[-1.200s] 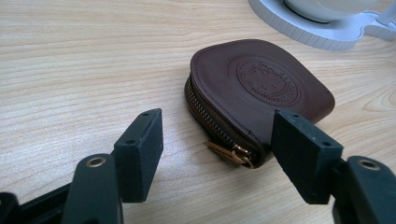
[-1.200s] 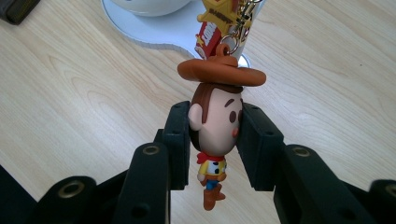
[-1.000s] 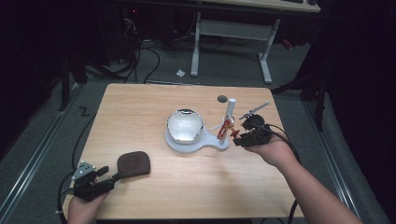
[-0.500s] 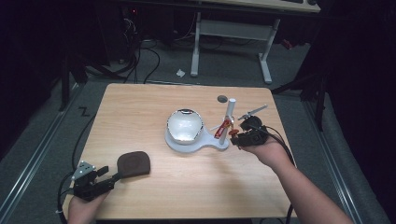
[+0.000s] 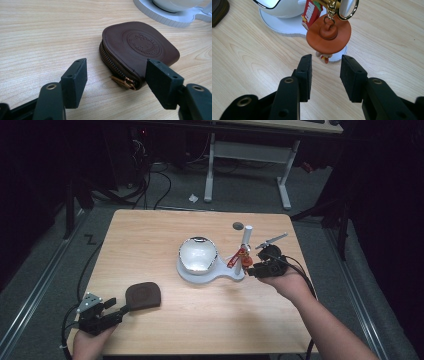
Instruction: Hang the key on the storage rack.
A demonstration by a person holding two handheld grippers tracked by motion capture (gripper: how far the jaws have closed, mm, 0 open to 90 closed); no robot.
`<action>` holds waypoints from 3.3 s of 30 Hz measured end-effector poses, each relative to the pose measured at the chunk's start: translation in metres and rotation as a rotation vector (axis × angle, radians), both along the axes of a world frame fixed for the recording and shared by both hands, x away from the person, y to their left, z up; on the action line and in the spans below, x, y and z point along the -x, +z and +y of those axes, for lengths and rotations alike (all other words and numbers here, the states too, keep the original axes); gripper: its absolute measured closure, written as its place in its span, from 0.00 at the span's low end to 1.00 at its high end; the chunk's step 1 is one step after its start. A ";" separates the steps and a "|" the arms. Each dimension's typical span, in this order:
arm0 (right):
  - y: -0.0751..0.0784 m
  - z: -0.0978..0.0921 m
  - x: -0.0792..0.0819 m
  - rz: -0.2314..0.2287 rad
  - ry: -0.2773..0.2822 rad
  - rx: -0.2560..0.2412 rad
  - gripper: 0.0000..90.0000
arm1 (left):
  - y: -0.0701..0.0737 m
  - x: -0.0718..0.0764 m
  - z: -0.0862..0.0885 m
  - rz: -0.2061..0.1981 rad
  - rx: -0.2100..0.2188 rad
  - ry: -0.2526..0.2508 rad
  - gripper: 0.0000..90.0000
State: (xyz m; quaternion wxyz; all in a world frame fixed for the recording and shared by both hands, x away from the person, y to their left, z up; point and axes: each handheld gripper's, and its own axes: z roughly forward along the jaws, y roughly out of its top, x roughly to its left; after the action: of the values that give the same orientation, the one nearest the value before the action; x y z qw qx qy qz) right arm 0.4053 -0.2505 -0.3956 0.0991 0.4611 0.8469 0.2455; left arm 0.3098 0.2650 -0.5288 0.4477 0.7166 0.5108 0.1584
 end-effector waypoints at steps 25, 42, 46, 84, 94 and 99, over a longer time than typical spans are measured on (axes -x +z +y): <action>-0.002 -0.023 0.048 -0.089 -0.027 0.013 0.61 | 0.002 0.001 -0.001 -0.008 0.013 0.005 0.39; -0.059 -0.036 0.079 -0.156 -0.072 -0.011 0.59 | 0.003 0.001 -0.004 0.002 0.014 -0.003 0.42; -0.073 -0.041 0.087 -0.190 -0.105 -0.030 0.58 | 0.005 0.000 -0.006 -0.004 0.000 0.003 0.42; -0.129 -0.060 0.124 -0.330 -0.161 -0.118 0.58 | -0.001 -0.047 -0.007 0.030 0.103 0.038 0.68; -0.129 -0.061 0.125 -0.324 -0.173 -0.129 0.58 | -0.007 -0.045 -0.007 0.071 0.182 -0.029 0.66; -0.129 -0.058 0.124 -0.321 -0.169 -0.122 0.58 | -0.007 -0.040 -0.008 0.079 0.202 -0.067 0.62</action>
State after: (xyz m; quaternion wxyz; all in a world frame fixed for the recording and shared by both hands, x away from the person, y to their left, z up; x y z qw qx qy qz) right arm 0.2812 -0.3085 -0.5248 0.2249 0.4905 0.7621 0.3577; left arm 0.3502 0.2571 -0.5362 0.5021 0.6902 0.5173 0.0627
